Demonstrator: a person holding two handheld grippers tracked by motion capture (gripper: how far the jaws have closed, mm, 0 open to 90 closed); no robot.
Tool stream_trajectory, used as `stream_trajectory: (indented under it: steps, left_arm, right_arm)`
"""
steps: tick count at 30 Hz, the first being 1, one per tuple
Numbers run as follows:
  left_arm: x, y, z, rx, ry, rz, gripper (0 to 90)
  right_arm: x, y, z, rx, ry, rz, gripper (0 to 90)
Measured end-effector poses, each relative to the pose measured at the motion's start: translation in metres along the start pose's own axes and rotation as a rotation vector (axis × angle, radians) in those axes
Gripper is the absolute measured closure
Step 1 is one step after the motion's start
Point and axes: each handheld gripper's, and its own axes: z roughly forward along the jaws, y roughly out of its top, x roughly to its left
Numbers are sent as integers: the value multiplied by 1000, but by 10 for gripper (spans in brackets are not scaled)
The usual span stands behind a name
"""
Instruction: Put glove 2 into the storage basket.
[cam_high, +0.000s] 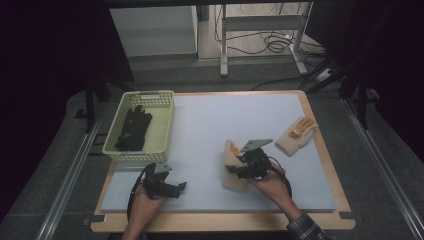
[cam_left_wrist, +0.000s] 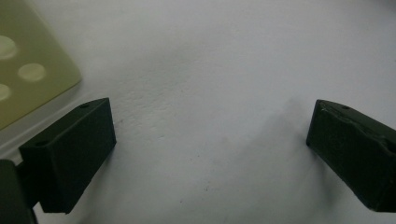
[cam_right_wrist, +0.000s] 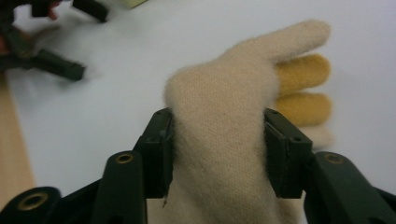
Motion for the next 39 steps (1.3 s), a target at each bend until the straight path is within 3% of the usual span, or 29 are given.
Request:
stream_trajectory:
  steps: [6,11,15,19,24,30,35,39]
  left_arm:
    - [0,0,0,-1,0,-1,15]
    - [0,0,0,-1,0,-1,16]
    - [0,0,0,0,0,0,16]
    - [0,0,0,0,0,0,16]
    - [0,0,0,0,0,-1,16]
    - [0,0,0,0,0,-1,16]
    - [0,0,0,0,0,-2,16]
    - [0,0,0,0,-1,-2,17]
  right_arm:
    - [13,-13,11,5,43,4,295]
    - [0,-14,0,-26,18,14,285]
    - [-15,-18,-7,-25,-35,18,309]
    - [-36,-24,-16,-26,-100,50,338]
    - [-70,-30,-38,-68,-191,113,374]
    - [-114,-41,-67,-89,-331,179,410]
    - [-145,-47,-81,-89,-423,227,412]
    - [-167,-52,-84,-80,-480,264,363]
